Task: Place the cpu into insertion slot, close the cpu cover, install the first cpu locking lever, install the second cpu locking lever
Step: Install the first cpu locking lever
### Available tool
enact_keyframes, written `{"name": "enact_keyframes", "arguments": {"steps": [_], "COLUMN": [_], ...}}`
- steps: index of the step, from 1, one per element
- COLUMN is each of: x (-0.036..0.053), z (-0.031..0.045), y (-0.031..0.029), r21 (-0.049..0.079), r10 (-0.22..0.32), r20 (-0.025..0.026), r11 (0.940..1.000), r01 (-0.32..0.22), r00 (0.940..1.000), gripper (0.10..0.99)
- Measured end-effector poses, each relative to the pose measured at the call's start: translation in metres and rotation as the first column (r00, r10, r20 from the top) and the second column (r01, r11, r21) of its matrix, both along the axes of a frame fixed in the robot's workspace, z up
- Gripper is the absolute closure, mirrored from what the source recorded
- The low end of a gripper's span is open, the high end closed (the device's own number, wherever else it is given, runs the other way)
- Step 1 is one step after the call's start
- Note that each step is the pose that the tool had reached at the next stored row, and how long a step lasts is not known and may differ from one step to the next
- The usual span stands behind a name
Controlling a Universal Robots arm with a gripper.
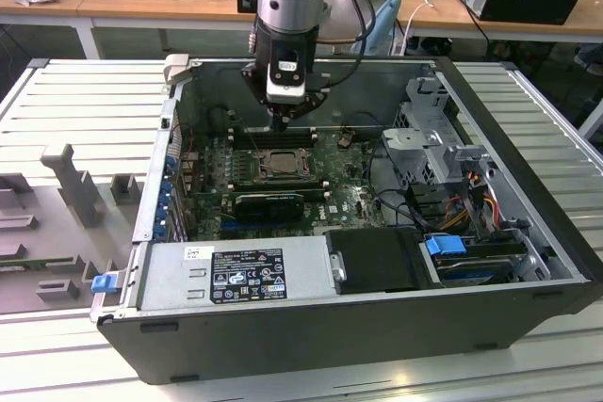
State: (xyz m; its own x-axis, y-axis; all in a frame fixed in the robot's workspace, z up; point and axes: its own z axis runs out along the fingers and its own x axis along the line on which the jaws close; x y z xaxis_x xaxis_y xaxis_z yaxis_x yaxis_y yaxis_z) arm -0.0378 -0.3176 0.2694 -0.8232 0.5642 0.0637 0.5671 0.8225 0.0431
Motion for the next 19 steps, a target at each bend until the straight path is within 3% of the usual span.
{"name": "enact_keyframes", "arguments": {"steps": [9, 19], "x": [0.0000, 0.0000], "z": [-0.0001, -0.0002], "y": [0.0000, 0.0000], "r21": [0.000, 0.000], "r10": [0.076, 0.170], "r20": [0.0000, -0.0001], "r11": [0.9971, 0.9854], "r01": [-0.076, -0.170], "r00": [0.9971, 0.9854], "gripper": [0.980, 0.980]}}
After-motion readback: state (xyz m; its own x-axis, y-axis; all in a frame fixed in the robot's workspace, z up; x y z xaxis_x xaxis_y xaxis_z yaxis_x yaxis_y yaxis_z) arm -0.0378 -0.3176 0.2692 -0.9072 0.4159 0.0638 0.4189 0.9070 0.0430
